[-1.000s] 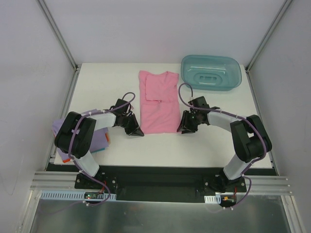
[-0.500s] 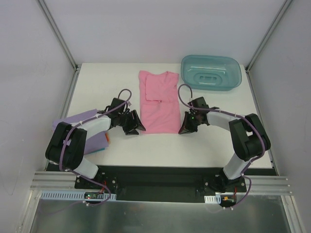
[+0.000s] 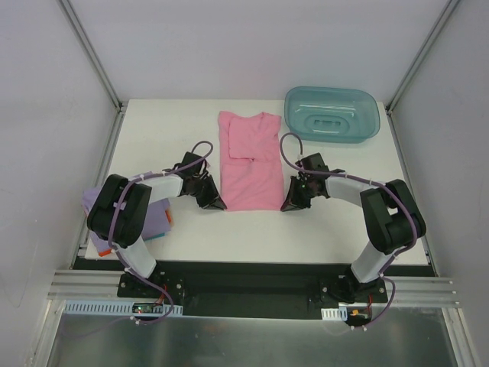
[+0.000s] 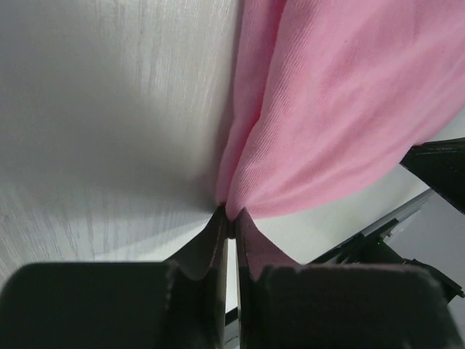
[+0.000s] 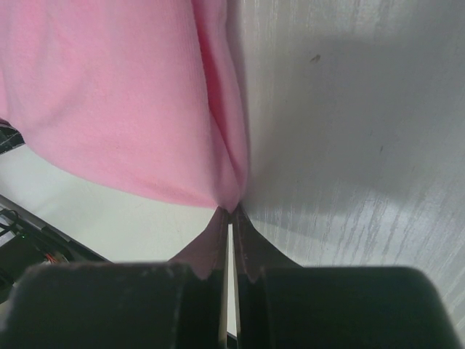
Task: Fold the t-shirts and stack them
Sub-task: Grab one side of the 2/3 rectangular tshirt with both arms, then fold the long partially folded tshirt into a neat square
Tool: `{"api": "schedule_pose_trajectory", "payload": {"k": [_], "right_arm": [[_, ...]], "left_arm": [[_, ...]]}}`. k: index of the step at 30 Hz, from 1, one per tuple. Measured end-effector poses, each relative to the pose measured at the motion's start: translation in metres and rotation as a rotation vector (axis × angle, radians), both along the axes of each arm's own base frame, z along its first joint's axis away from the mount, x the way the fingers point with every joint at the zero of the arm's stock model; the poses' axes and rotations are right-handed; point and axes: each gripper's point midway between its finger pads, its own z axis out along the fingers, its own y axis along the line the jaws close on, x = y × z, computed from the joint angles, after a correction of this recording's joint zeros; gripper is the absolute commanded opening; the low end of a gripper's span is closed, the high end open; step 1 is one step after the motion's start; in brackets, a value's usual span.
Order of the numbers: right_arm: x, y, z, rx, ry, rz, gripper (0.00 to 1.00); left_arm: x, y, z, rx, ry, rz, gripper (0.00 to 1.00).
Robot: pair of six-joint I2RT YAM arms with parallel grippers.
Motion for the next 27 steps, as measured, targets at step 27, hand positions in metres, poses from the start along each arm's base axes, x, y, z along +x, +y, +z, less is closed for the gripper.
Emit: {"api": "schedule_pose_trajectory", "payload": {"k": [27], "right_arm": [[-0.155,0.001,0.141,0.244,-0.209,0.268,0.01]], "left_arm": [[-0.128,0.013,0.152,-0.262,-0.440,-0.073,0.00]]}}
